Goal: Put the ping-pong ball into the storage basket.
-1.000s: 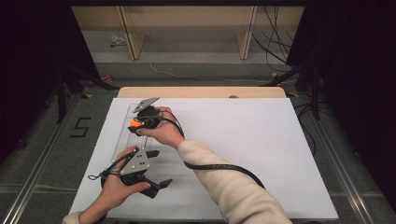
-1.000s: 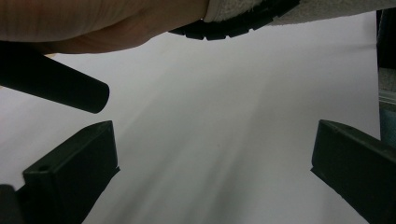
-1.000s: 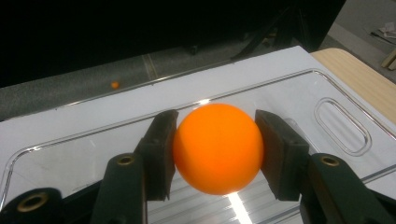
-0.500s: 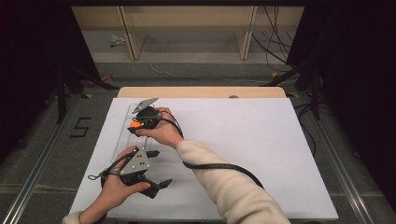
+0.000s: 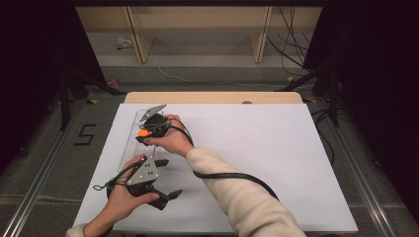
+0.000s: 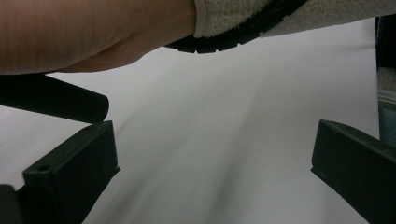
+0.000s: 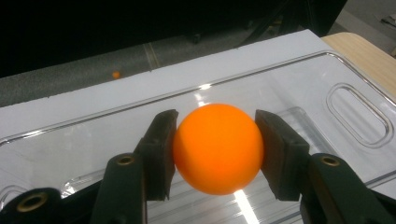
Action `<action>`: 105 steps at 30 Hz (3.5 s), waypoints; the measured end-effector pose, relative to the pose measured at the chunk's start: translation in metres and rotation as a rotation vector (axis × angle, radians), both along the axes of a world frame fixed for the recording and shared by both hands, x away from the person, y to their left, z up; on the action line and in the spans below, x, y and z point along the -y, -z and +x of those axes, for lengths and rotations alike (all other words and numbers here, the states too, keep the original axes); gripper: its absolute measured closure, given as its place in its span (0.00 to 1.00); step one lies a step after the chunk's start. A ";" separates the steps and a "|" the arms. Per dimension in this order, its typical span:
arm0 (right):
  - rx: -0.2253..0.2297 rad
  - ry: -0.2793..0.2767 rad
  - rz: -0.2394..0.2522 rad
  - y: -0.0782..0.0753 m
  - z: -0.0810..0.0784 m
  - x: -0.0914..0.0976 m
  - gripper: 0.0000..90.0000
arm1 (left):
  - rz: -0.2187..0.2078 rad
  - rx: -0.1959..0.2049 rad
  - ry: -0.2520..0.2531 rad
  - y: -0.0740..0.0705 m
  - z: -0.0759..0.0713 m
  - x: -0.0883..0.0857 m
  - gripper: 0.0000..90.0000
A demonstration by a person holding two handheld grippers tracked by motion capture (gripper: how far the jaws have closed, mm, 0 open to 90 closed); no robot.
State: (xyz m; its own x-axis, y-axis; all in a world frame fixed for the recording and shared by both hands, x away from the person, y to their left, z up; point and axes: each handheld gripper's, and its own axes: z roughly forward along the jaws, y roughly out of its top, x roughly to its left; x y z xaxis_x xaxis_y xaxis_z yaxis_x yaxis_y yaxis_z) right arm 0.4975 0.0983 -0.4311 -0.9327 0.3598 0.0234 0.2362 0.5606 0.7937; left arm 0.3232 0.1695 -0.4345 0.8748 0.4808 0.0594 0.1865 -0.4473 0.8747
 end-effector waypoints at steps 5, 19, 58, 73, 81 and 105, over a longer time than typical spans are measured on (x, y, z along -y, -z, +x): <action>-0.003 -0.003 -0.006 0.002 0.000 -0.001 0.57 | 0.001 0.000 0.002 0.000 0.000 0.000 0.00; -0.011 -0.005 -0.020 0.005 0.002 -0.001 0.57 | 0.003 -0.001 0.003 0.000 0.000 0.000 0.00; -0.020 -0.004 -0.038 0.011 0.003 -0.003 0.57 | 0.006 -0.001 0.007 0.000 0.000 0.001 0.00; -0.020 -0.003 -0.006 0.007 0.003 -0.001 0.43 | 0.006 -0.004 0.007 0.000 0.000 0.000 0.00; -0.015 -0.006 0.018 0.000 0.001 0.004 0.28 | 0.006 -0.004 0.007 0.000 0.000 0.001 0.00; 0.000 0.022 0.015 -0.008 -0.004 0.030 0.22 | 0.007 -0.004 0.006 0.001 0.000 0.001 0.00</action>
